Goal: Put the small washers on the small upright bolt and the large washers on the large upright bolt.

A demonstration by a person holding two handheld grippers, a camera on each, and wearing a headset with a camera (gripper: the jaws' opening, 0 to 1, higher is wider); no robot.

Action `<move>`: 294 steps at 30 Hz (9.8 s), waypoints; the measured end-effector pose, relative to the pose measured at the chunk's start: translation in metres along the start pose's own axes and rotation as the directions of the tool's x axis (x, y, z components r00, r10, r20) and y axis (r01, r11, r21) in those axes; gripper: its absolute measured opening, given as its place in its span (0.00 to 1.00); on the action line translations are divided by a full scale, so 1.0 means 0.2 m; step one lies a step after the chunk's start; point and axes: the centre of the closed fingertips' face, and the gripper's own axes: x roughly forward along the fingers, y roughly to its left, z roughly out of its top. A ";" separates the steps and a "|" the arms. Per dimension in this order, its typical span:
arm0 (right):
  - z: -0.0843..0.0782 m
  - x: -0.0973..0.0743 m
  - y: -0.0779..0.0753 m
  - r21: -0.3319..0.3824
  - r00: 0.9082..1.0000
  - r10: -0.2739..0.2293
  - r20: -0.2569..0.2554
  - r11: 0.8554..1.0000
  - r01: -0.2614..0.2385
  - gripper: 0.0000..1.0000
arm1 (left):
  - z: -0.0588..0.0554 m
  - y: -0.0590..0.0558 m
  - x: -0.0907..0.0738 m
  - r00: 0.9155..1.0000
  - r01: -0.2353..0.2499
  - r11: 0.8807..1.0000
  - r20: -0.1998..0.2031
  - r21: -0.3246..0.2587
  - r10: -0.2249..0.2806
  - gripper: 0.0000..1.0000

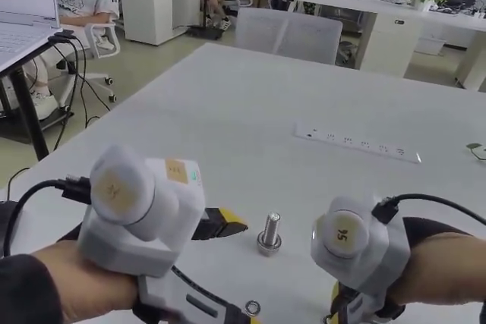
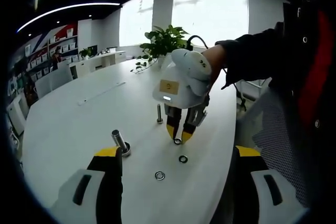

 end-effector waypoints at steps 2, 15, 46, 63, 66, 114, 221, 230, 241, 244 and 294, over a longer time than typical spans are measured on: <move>0.00 0.00 0.00 0.003 1.000 0.001 0.000 1.000 -0.001 0.15 | 0.00 0.00 0.00 1.000 -0.001 1.000 -0.001 0.000 0.001 0.87; -0.01 0.00 0.00 0.020 1.000 0.010 -0.009 1.000 -0.010 0.14 | 0.00 0.00 0.00 1.000 -0.003 1.000 0.002 -0.003 0.003 0.86; -0.20 -0.14 -0.07 0.151 1.000 -0.023 0.010 0.988 0.021 0.14 | 0.00 0.00 0.00 1.000 0.003 1.000 -0.004 0.001 -0.003 0.86; -0.28 -0.25 -0.19 0.211 0.997 -0.071 0.014 0.975 0.067 0.14 | -0.01 0.01 0.01 1.000 0.007 1.000 -0.009 -0.001 -0.007 0.86; -0.28 -0.28 -0.21 0.217 0.997 -0.077 0.024 0.974 0.070 0.14 | -0.01 0.02 0.01 1.000 0.006 1.000 -0.007 -0.002 -0.006 0.86; -0.15 -0.35 -0.38 0.138 0.993 -0.111 0.032 0.985 0.106 0.14 | -0.02 0.04 0.02 1.000 -0.002 1.000 -0.011 -0.024 0.002 0.86; -0.31 -0.14 -0.31 0.194 0.998 -0.059 -0.001 0.979 0.058 0.24 | -0.03 0.05 0.04 1.000 -0.003 1.000 -0.017 -0.029 0.002 0.85; -0.30 -0.17 -0.22 0.195 0.999 -0.053 0.004 0.979 0.052 0.25 | -0.02 0.05 0.02 1.000 -0.006 1.000 -0.008 -0.021 0.006 0.85; -0.19 -0.17 -0.11 0.155 0.999 -0.030 0.021 0.988 0.026 0.25 | -0.01 0.04 -0.01 1.000 -0.015 1.000 0.000 -0.012 0.015 0.85; -0.16 -0.16 -0.07 0.134 1.000 -0.020 0.020 0.991 0.017 0.25 | -0.01 0.04 -0.02 1.000 -0.018 1.000 0.002 -0.010 0.018 0.85; 0.21 0.03 0.17 -0.100 0.997 0.072 0.015 0.993 -0.070 0.19 | -0.02 0.02 -0.09 0.998 -0.050 0.998 0.043 -0.037 0.052 0.85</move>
